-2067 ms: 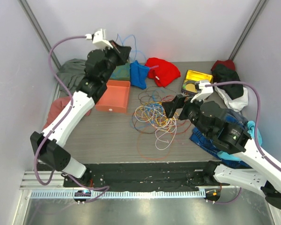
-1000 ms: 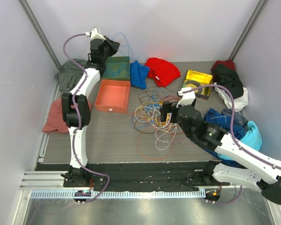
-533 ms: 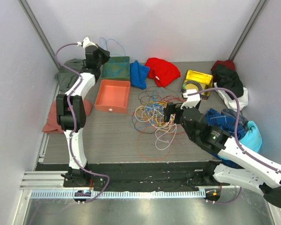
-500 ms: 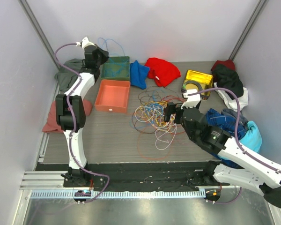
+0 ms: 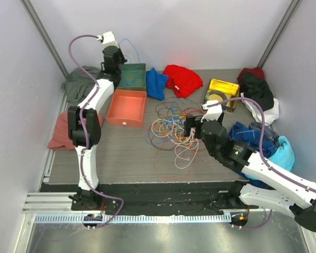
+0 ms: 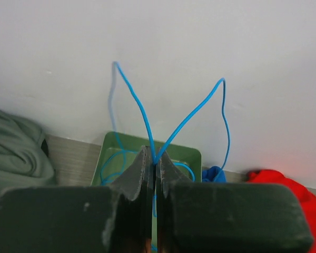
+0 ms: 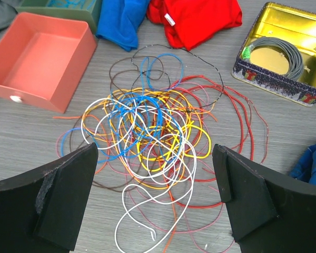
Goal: Untangle the cables
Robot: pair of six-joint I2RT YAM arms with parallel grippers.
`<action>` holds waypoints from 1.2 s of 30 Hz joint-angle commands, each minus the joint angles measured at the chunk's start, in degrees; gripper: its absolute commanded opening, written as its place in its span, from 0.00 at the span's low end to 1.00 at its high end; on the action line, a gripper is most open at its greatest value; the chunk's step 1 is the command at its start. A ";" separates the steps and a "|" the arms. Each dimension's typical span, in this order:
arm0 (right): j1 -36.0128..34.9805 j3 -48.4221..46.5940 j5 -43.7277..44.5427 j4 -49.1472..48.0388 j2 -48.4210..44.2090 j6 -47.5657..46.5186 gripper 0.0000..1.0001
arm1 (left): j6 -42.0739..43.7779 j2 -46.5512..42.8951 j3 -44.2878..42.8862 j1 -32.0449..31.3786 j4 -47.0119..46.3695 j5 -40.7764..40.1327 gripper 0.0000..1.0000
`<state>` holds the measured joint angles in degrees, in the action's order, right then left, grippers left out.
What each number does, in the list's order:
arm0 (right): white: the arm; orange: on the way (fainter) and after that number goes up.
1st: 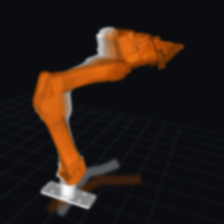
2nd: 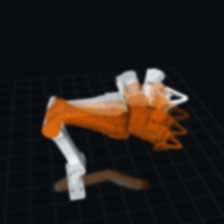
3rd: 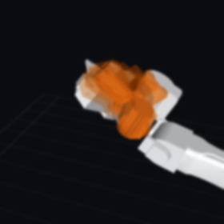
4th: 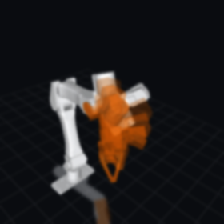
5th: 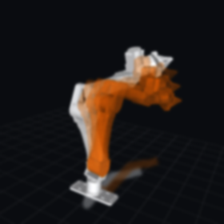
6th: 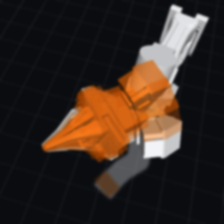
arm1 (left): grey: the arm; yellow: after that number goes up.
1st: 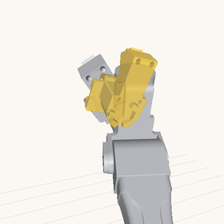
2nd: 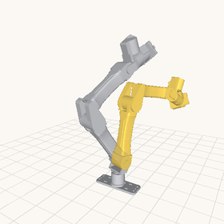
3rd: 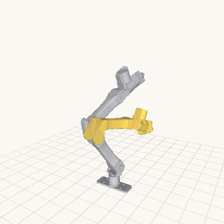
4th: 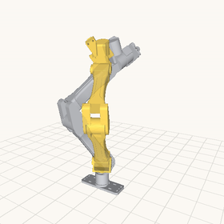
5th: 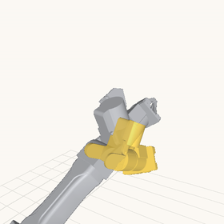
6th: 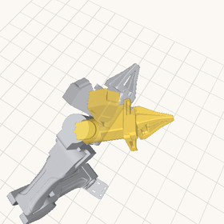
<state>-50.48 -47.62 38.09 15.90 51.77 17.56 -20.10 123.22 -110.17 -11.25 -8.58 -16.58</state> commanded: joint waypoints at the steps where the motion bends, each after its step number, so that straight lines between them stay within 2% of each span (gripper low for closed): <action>1: 0.38 -1.25 1.90 -2.80 1.84 -1.04 1.00 | 12.97 3.78 -2.50 -3.60 -4.95 -5.83 0.00; 10: 1.08 -0.90 1.11 -2.89 2.19 -1.65 1.00 | 9.82 8.35 -3.03 -3.61 -1.18 -8.03 0.00; 19: 1.52 -0.46 0.32 -2.98 2.20 -1.39 1.00 | 5.42 3.70 2.67 -1.41 1.45 -11.71 0.00; 25: 1.70 -0.20 -0.29 -3.42 1.84 -1.04 1.00 | 7.53 2.38 4.00 -0.01 3.04 -16.98 0.00; 29: 1.87 -0.11 -0.55 -3.51 2.28 -0.95 1.00 | 7.62 2.29 4.61 0.61 2.87 -17.78 0.00; 36: 1.96 -0.55 -0.47 -3.95 3.51 -1.21 1.00 | 3.58 6.85 -1.35 0.70 2.78 -11.82 0.00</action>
<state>-48.86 -47.62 37.34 14.68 54.59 16.58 -13.58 129.58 -106.10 -10.46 -4.71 -30.87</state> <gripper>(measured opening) 0.996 0.033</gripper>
